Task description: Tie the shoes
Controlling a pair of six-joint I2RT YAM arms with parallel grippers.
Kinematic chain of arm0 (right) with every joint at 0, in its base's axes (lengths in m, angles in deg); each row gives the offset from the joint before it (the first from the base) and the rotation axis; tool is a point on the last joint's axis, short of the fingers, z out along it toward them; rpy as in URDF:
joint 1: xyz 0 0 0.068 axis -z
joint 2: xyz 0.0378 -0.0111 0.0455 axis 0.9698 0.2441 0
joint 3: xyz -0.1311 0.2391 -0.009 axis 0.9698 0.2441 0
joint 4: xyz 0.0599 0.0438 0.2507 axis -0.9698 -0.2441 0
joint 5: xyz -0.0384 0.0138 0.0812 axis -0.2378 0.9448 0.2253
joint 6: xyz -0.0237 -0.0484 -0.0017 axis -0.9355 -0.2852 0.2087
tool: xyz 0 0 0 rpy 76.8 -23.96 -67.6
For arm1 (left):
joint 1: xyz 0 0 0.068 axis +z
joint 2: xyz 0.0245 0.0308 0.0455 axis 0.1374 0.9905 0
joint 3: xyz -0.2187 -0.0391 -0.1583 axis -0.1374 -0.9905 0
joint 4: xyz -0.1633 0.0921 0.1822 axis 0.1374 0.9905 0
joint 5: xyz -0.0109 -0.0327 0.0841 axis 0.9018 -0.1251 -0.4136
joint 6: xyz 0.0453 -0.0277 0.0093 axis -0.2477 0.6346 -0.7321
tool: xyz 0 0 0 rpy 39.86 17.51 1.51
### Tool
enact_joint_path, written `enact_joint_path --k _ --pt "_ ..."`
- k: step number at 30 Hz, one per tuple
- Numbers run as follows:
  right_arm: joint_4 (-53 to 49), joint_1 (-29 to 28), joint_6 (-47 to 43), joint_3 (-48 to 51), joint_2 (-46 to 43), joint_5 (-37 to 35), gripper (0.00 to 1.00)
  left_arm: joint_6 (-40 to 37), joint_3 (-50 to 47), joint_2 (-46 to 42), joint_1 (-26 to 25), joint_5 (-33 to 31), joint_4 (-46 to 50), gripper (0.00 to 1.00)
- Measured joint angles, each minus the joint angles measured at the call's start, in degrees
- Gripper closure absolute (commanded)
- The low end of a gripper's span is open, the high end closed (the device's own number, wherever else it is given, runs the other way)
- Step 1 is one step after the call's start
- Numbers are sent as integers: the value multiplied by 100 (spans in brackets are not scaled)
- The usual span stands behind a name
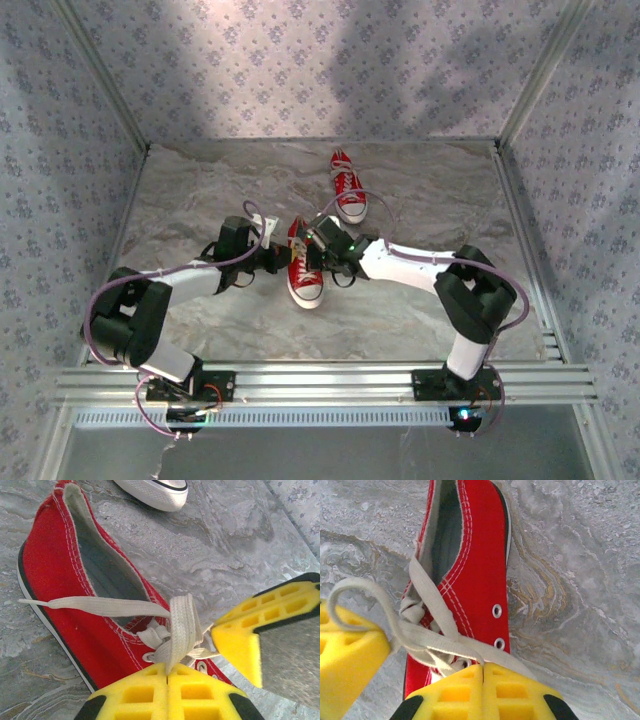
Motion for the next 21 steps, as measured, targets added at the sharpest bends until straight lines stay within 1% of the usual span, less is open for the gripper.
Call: enact_joint_path --k 2,4,7,11,12,18,21 --pt "87 59 0 0 90 57 97 0 0 2 0 33 -2 100" --pt "181 118 -2 0 179 129 93 0 2 13 0 81 -4 100" --pt "271 164 -13 0 238 192 86 0 2 31 0 127 -7 100" --pt "361 162 -66 24 227 175 73 0 7 50 0 146 -7 100" --pt "382 153 -85 66 192 155 71 0 7 48 0 155 -4 100" --pt "376 76 -181 264 -201 -83 61 0 11 50 0 164 -4 100" --pt "380 13 -269 267 -393 -214 61 0 11 50 0 166 -4 100"
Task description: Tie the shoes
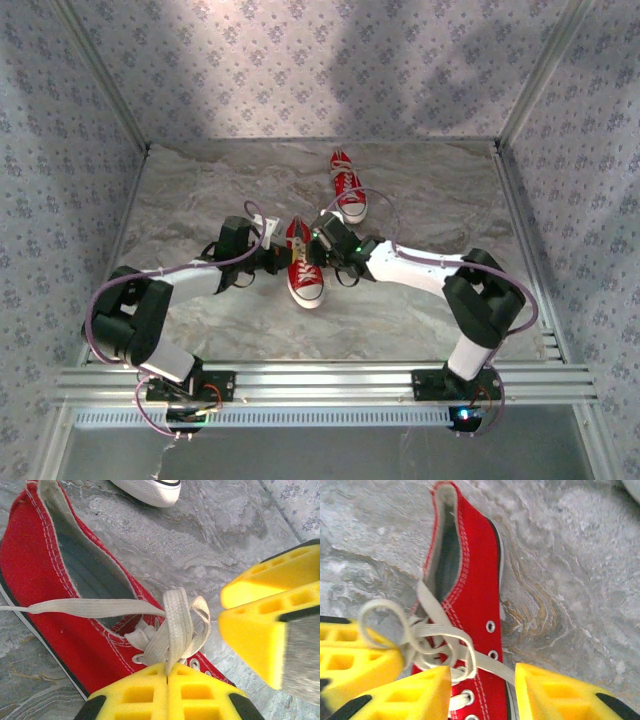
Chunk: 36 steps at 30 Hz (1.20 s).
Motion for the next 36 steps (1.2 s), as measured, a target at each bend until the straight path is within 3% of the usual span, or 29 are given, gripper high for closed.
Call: enact_joint_path --k 7,12,27,36 --pt "50 -81 -151 0 -129 -87 89 0 0 0 0 2 0 100" --pt "236 -72 -219 7 -129 118 97 0 11 0 0 17 0 100" --pt "299 129 -479 -295 358 664 97 0 22 52 0 17 2 100" --pt "251 177 -520 -509 555 728 87 -44 22 52 0 17 2 100"
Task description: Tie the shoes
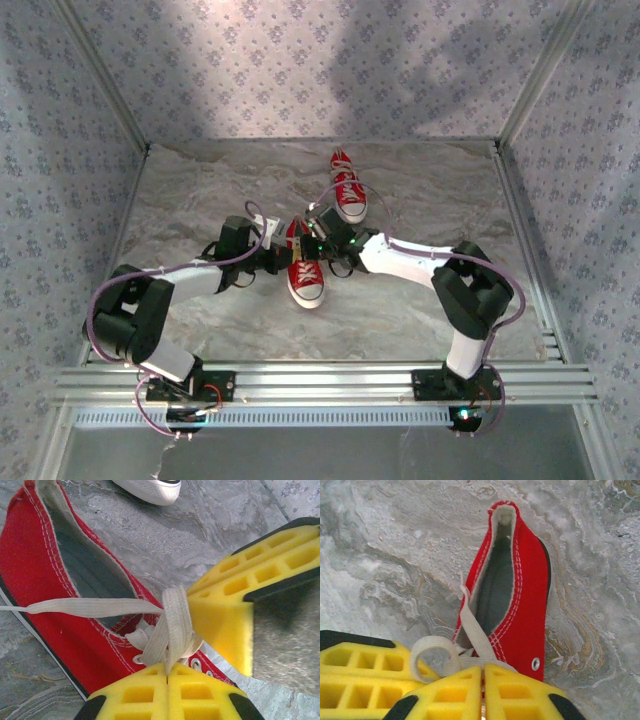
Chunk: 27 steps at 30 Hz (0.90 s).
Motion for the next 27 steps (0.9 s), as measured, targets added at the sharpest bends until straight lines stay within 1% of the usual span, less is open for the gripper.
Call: enact_joint_path --k 11,27 --pt "-138 11 -42 -146 122 2 81 0 0 0 0 0 0 100" --pt "-273 20 -39 -186 236 68 81 -2 0 0 0 0 0 100"
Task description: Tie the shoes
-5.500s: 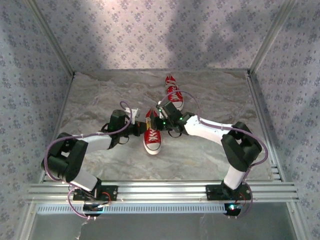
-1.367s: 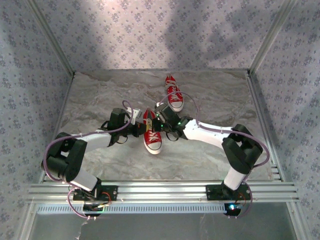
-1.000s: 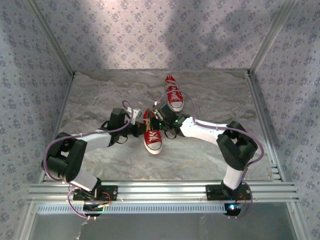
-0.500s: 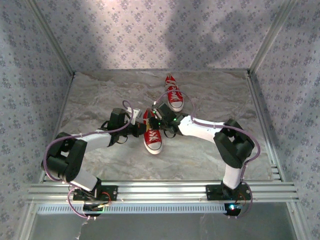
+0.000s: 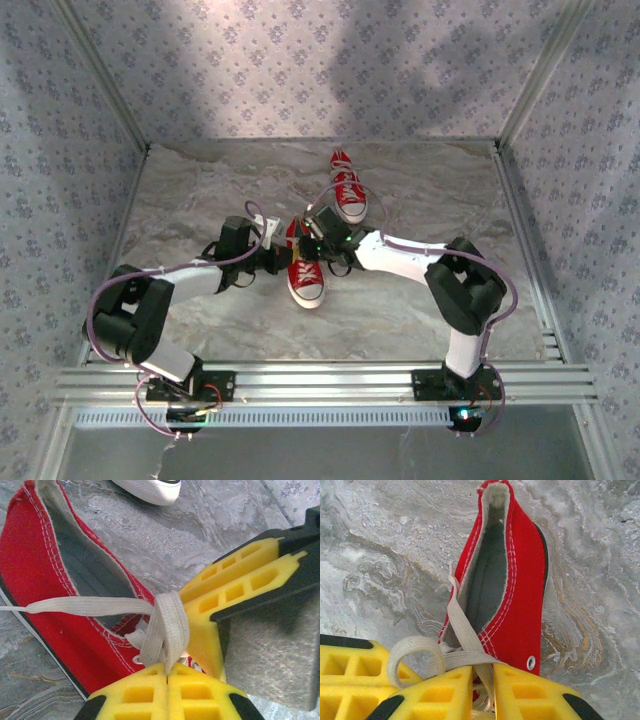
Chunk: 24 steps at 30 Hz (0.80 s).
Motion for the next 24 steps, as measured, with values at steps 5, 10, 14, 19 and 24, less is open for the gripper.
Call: enact_joint_path --k 5,10,14,19,24 --pt "-20 2 0 -22 107 24 81 0 0 0 0 0 0 100" --pt "-15 11 4 -33 133 55 92 0 0 0 0 0 0 100" --pt "9 11 2 -33 127 37 99 0 0 0 0 0 0 100" --pt "157 4 -26 212 -144 -13 100 2 0 0 0 -2 0 100" --pt "332 -4 -31 455 -485 -11 100 2 0 0 0 -9 0 100"
